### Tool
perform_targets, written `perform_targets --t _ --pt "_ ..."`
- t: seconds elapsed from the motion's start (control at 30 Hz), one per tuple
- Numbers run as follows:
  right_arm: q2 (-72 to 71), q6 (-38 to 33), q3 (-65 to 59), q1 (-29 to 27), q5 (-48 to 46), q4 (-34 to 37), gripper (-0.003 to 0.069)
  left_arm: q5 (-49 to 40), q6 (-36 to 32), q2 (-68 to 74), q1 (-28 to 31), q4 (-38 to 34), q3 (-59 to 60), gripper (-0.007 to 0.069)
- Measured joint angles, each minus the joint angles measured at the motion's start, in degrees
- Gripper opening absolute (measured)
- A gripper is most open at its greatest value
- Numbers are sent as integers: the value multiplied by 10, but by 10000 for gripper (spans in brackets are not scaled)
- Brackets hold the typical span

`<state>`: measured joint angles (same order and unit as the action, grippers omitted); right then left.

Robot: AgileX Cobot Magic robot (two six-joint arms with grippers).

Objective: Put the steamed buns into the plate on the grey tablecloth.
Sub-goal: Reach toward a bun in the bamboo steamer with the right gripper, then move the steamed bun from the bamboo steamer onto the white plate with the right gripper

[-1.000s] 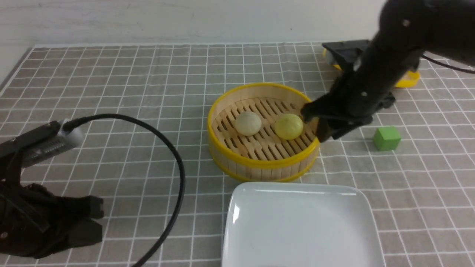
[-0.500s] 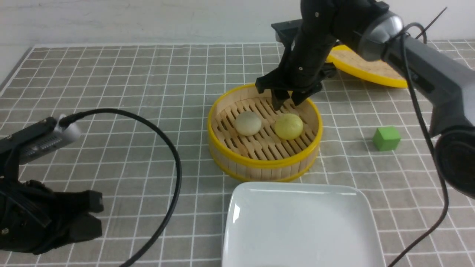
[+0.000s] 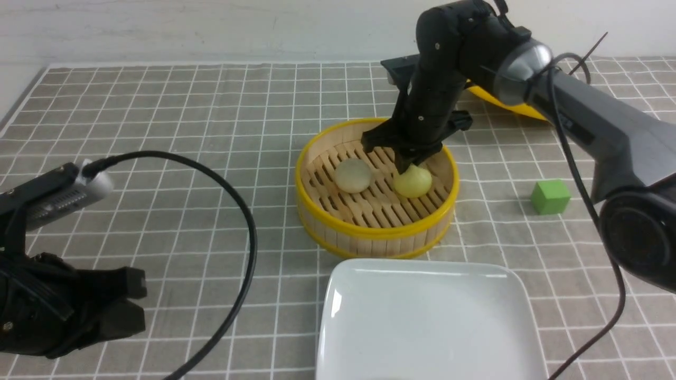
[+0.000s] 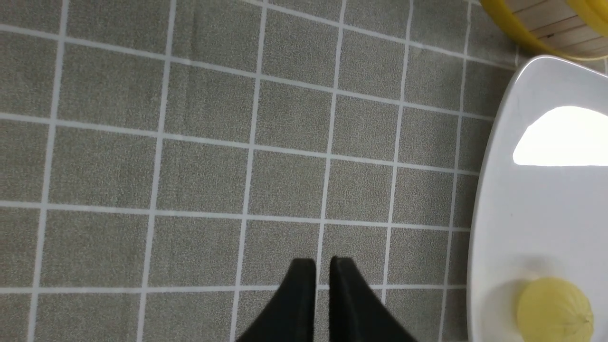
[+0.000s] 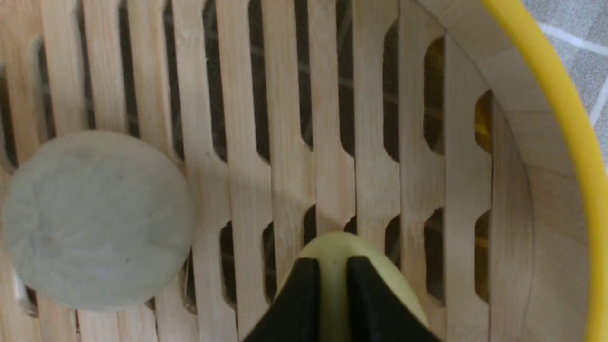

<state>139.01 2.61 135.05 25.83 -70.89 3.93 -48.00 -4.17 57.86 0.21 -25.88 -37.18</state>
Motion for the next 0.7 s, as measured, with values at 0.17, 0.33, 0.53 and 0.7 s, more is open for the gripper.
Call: perform_targets --t 0.17,0.33,0.53,0.7 --pt "-67 11 -27 4 -1 1 14 0 0 0 0 0 0 83" --pt "-227 26 -153 22 1 20 14 0 0 0 0 0 0 88" --pt "-398 67 -406 82 0 32 14 0 -5 0 0 1 0 92" --pt "-436 86 -605 141 67 36 21 5 -6 0 0 2 0 97"
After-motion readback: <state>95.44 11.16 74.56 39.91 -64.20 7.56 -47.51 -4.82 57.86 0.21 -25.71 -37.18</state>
